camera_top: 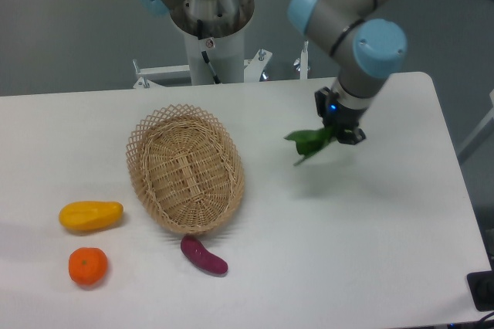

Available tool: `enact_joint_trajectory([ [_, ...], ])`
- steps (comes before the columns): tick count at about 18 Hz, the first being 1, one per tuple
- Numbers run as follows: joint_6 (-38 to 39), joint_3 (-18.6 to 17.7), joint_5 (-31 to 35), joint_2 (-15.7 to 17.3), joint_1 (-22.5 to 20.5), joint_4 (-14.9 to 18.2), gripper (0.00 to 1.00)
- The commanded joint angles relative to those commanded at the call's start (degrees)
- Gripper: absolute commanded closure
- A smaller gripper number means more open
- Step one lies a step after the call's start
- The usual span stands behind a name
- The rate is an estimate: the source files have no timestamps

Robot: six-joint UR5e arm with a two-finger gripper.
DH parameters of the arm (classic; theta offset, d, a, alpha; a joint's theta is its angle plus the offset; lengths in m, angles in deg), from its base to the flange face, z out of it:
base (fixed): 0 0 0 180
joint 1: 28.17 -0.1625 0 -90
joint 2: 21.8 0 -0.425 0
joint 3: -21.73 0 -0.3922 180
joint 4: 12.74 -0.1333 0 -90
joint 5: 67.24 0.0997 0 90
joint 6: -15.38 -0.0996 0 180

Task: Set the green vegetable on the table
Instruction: 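Carry the bok choy toward the basket and lower it, then lower the bok choy onto the table and open the gripper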

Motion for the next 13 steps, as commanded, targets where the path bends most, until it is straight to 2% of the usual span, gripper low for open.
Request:
enact_joint_trajectory([
  [3, -0.5, -2.6, 0.0, 1.1, 0.1, -1.3, 0.83],
  [6, -0.7, -4.4, 0.0, 1.5, 0.2, -1.7, 0.73],
  [9, -1.3, -5.4, 0.0, 1.7, 0.3, -1.7, 0.49],
  [11, -0.7, -6.1, -0.2, 1.9, 0.3, -1.8, 0.02],
  [13, -0.6, -6.0, -0.1, 2.3, 0.7, -1.8, 0.00],
])
